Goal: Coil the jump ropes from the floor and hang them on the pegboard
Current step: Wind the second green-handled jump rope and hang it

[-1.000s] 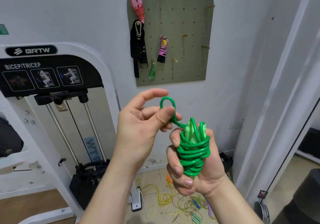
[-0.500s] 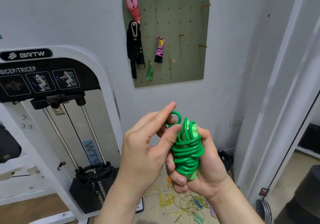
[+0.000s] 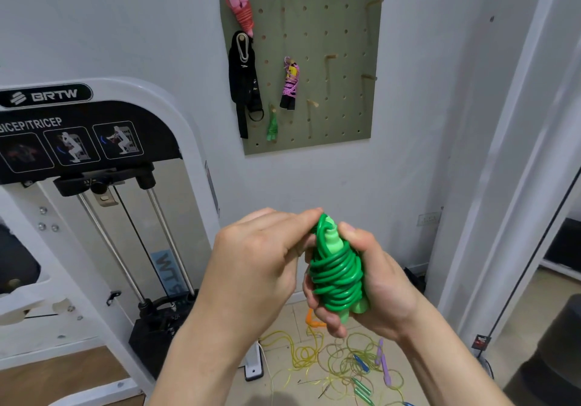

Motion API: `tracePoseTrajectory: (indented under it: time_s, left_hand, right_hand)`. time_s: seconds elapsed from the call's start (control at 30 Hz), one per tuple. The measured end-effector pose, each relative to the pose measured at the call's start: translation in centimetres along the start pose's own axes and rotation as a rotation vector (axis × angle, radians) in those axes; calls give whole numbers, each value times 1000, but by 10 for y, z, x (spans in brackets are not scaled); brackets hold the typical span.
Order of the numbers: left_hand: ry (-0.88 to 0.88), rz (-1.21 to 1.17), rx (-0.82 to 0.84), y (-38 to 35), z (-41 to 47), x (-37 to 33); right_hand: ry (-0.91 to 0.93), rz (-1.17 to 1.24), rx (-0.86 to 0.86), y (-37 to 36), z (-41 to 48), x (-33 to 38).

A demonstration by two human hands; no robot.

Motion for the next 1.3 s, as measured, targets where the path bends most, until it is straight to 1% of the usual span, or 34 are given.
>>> tracePoseTrajectory:
  time_s: [0.07, 0.1, 0.13, 0.2, 0.27, 0.33, 0.37, 0.4, 0.53, 0.57, 0.63, 0.7, 0.77, 0.83, 0.9, 0.97, 1.03, 1.07, 1.1, 1.17, 1.2, 1.23, 1.27, 1.3]
  left_hand:
    - [24, 30, 22, -2, 1, 2]
    - [52, 9, 34, -4, 0, 5]
    - [102, -60, 36, -5, -2, 8]
    - [264, -305, 30, -9, -7, 23]
    - [442, -605, 64, -19, -13, 37]
    - [576, -896, 99, -33, -20, 42]
    - [612, -976, 110, -38, -22, 41]
    - [627, -1002, 110, -41, -22, 40]
    - [653, -908, 19, -46, -24, 44]
    - [626, -834, -17, -43, -23, 46]
    - [506, -617, -93, -31, -19, 43]
    - [397, -469, -131, -24, -16, 37]
    - [332, -371, -95, -23, -12, 34]
    - [220, -193, 9, -29, -7, 26]
    - [116, -31, 119, -38, -3, 21]
    - [66, 39, 189, -43, -3, 19]
    - [99, -7, 270, -47, -6, 19]
    - [138, -76, 322, -49, -10, 18]
    - [199, -172, 377, -52, -14, 20]
    - [390, -443, 489, -60, -20, 29]
    - [464, -553, 508, -63, -22, 34]
    - [492, -590, 494, -65, -23, 37]
    - [483, -561, 452, -65, -22, 38]
    - [450, -483, 387, -63, -21, 39]
  right_hand:
    - [32, -149, -25, 5, 0, 9]
    - [49, -228, -31, 7, 0, 14]
    - [64, -300, -36, 9, 0, 19]
    - [91, -412, -48, 12, -2, 29]
    - [109, -514, -79, 16, -5, 37]
    - [106, -653, -127, 22, -8, 44]
    - [106, -720, -155, 26, -10, 47]
    - [116, -786, -176, 28, -12, 51]
    - [260, -1135, -177, 23, -17, 67]
    - [283, -1203, -204, 25, -19, 70]
    - [296, -1351, -250, 27, -22, 76]
    - [298, -1428, -254, 26, -23, 79]
    - [304, -1482, -247, 24, -23, 81]
    - [294, -1508, -231, 24, -22, 80]
    - [271, -1484, -194, 26, -20, 75]
    - [263, -1450, -147, 29, -18, 71]
    - [265, -1480, -109, 32, -15, 68]
    - [272, -1531, -91, 32, -14, 68]
    - [288, -1598, -72, 30, -14, 69]
    - [350, -1742, -52, 25, -15, 74]
    - [384, -1815, -57, 23, -16, 77]
    - [413, -1885, -69, 22, -16, 80]
    - [441, -1946, -83, 22, -16, 83]
    - [469, -1992, -99, 21, -17, 86]
Point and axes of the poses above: each hand's wrist, its own z-axis towards the middle knuckle, its own y-axis out of the back of the hand, x = y × z, the point moved 10 cm from there along z, towards the middle knuckle, and after that the axes turned 9 degrees about y, right-handed, at the moved point
